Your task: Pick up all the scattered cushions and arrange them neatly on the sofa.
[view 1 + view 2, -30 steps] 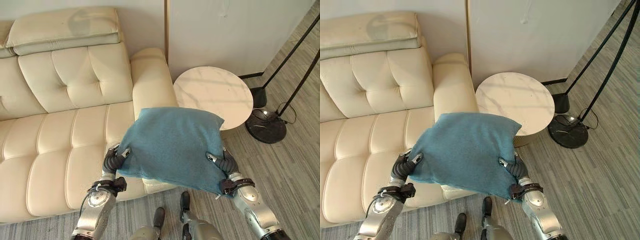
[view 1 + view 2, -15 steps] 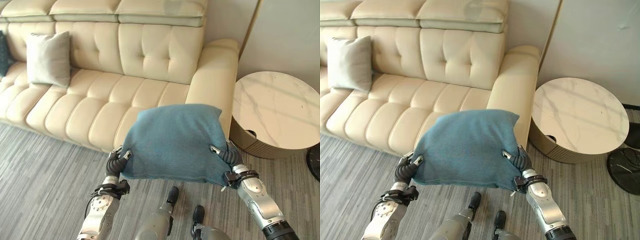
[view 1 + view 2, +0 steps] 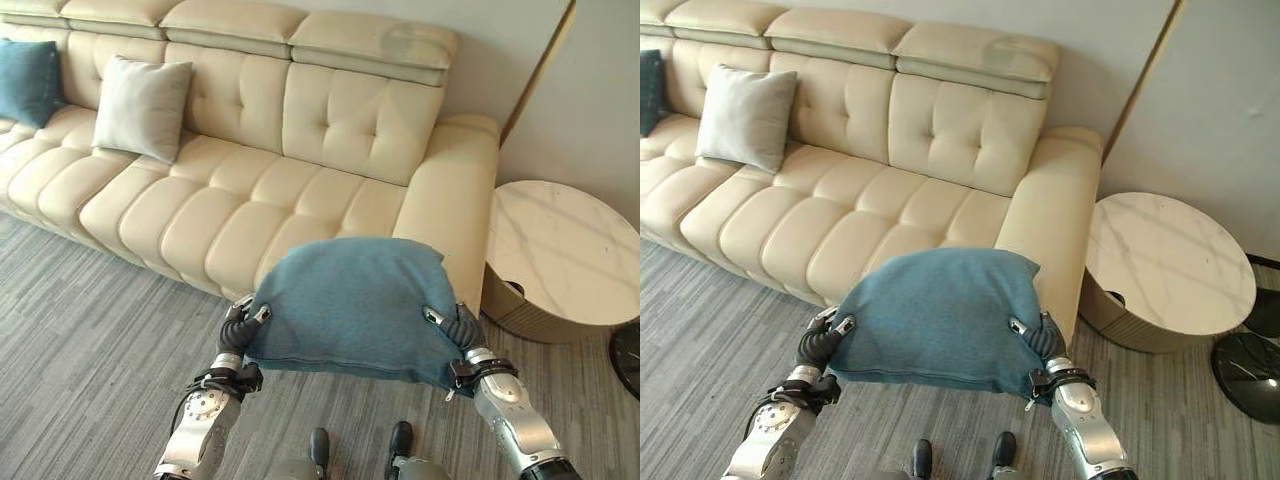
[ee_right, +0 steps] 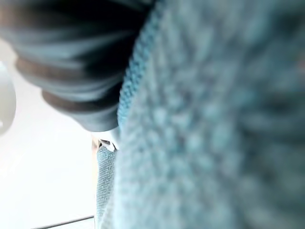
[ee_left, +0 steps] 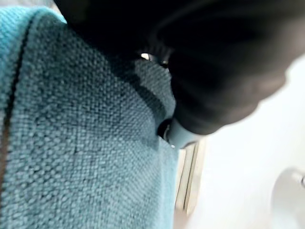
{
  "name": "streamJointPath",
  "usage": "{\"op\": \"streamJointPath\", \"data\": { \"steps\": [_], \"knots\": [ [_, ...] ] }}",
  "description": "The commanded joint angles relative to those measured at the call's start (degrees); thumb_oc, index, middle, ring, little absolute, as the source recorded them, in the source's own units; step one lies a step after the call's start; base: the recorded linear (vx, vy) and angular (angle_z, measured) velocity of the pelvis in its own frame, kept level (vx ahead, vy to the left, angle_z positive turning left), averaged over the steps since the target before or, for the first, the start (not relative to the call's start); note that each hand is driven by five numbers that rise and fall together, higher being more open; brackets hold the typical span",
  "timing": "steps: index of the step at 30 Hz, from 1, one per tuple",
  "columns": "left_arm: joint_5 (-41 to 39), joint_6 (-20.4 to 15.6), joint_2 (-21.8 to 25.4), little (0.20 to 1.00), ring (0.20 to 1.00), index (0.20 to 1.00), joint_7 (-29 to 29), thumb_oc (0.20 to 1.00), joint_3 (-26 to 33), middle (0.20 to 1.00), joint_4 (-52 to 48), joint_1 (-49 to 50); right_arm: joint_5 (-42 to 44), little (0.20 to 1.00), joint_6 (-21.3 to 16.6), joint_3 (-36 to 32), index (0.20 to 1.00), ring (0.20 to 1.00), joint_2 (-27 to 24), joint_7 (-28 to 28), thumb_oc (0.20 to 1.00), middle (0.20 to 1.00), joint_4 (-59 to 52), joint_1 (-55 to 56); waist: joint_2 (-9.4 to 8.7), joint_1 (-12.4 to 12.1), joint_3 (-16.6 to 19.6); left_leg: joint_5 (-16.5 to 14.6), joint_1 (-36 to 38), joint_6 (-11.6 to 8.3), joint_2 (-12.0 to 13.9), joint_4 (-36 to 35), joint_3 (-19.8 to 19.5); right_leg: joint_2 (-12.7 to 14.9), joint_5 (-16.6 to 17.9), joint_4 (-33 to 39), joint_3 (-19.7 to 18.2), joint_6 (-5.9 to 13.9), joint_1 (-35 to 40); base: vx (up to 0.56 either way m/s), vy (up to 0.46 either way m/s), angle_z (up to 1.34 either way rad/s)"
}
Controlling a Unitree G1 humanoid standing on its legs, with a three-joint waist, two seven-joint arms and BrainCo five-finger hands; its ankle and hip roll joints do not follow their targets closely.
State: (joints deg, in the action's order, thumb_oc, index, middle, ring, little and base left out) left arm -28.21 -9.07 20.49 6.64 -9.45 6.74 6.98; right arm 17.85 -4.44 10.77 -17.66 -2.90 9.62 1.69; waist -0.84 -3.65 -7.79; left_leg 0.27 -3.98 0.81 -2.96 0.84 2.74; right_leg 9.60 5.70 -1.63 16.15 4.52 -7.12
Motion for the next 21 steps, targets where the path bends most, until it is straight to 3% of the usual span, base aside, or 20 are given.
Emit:
{"op": "streamJointPath", "data": {
  "steps": [1,3,5,10,13,15,16,18,21],
  "knots": [
    [0.09,-3.87,1.01,0.2,0.2,0.2,-2.1,0.2,2.02,0.2,-7.46,-1.91,-0.56,0.2,-4.82,1.18,0.2,0.2,1.95,2.5,0.2,0.2,-5.49,-3.4,-2.4,0.01,2.79,-6.98,-5.27,-0.85,-1.63,8.74,-2.49,0.22,-7.95,-7.94,-3.63,3.64,4.91,0.08,0.22,-0.07],
    [0.18,-3.72,1.45,0.2,0.2,0.2,-2.08,0.2,2.82,0.2,-7.86,-1.41,-0.42,0.2,-4.87,1.36,0.2,0.2,2.25,2.86,0.2,0.2,-6.82,-3.21,-1.8,0.34,2.36,-7.79,-4.68,0.02,-1.37,9.02,-3.65,-0.27,-7.47,-13.27,-6.82,3.24,0.0,0.14,0.185,0.01],
    [0.47,-3.59,1.41,0.2,0.2,0.2,-2.12,0.2,2.86,0.2,-7.8,-1.02,-0.39,0.2,-4.83,1.58,0.2,0.2,2.35,2.97,0.2,0.2,-6.86,-2.9,-1.99,0.44,2.36,-8.1,-3.49,0.14,-1.58,8.52,-4.18,-0.88,-7.87,-12.06,-7.1,2.85,-0.36,0.17,0.074,-0.02],
    [2.02,-3.77,1.58,0.2,0.2,0.2,-2.76,0.2,3.14,0.2,-7.77,-0.21,1.34,0.2,-5.1,1.61,0.2,0.2,1.24,3.71,0.2,0.2,-7.56,-2.1,-2.6,2.7,1.28,-9.72,5.14,-0.01,-3.68,4.56,-8.11,-7.22,-2.95,-2.79,-3.61,4.64,-7.76,0.33,0.072,0.0],
    [2.18,-3.88,1.15,0.2,0.2,0.2,-2.61,0.2,2.83,0.2,-7.59,-0.31,1.42,0.2,-5.05,1.07,0.2,0.2,1.24,3.42,0.2,0.2,-7.7,-0.86,-2.81,3.11,1.44,-10.58,7.9,-0.4,-4.03,4.05,-9.43,-7.75,-2.59,-0.76,-1.92,4.67,-7.06,0.27,0.032,0.32],
    [2.67,-3.72,0.58,0.2,0.2,0.2,-2.73,0.2,2.32,0.2,-7.71,0.01,1.59,0.2,-5.35,0.61,0.2,0.2,1.16,3.5,0.2,0.2,-7.59,0.41,-2.59,3.16,2.24,-9.06,8.97,-2.46,-2.25,5.55,-9.71,-8.05,-2.76,-0.97,-2.72,3.39,-4.92,0.26,-0.024,0.5],
    [2.22,-4.04,0.37,0.2,0.2,0.2,-2.67,0.2,2.34,0.2,-7.56,-0.37,1.59,0.2,-5.55,0.21,0.2,0.2,0.87,2.98,0.2,0.2,-7.24,0.3,-2.54,3.3,2.93,-7.01,8.24,-4.47,-0.86,7.32,-9.18,-7.91,-2.34,-0.28,-2.23,3.49,-4.05,0.22,-0.034,0.62],
    [1.97,-4.11,0.43,0.2,0.2,0.2,-3.03,0.2,1.91,0.2,-7.21,-0.73,1.85,0.2,-5.45,0.2,0.2,0.2,0.21,2.41,0.2,0.2,-6.53,0.11,-3.26,3.76,3.42,-4.81,5.52,-5.76,0.77,12.39,-6.23,-7.52,-2.25,1.2,-2.22,3.47,-2.26,0.18,-0.017,0.75],
    [1.86,-4.04,0.1,0.2,0.2,0.2,-2.98,0.2,1.59,0.2,-6.69,-1.28,1.75,0.2,-5.17,0.09,0.2,0.2,-0.59,1.72,0.2,0.2,-5.73,-0.57,-4.62,3.66,4.3,-6.17,2.59,-3.75,2.81,15.06,-2.55,-7.22,-3.28,2.4,-3.84,3.03,0.91,0.17,0.006,0.25]
  ]
}}
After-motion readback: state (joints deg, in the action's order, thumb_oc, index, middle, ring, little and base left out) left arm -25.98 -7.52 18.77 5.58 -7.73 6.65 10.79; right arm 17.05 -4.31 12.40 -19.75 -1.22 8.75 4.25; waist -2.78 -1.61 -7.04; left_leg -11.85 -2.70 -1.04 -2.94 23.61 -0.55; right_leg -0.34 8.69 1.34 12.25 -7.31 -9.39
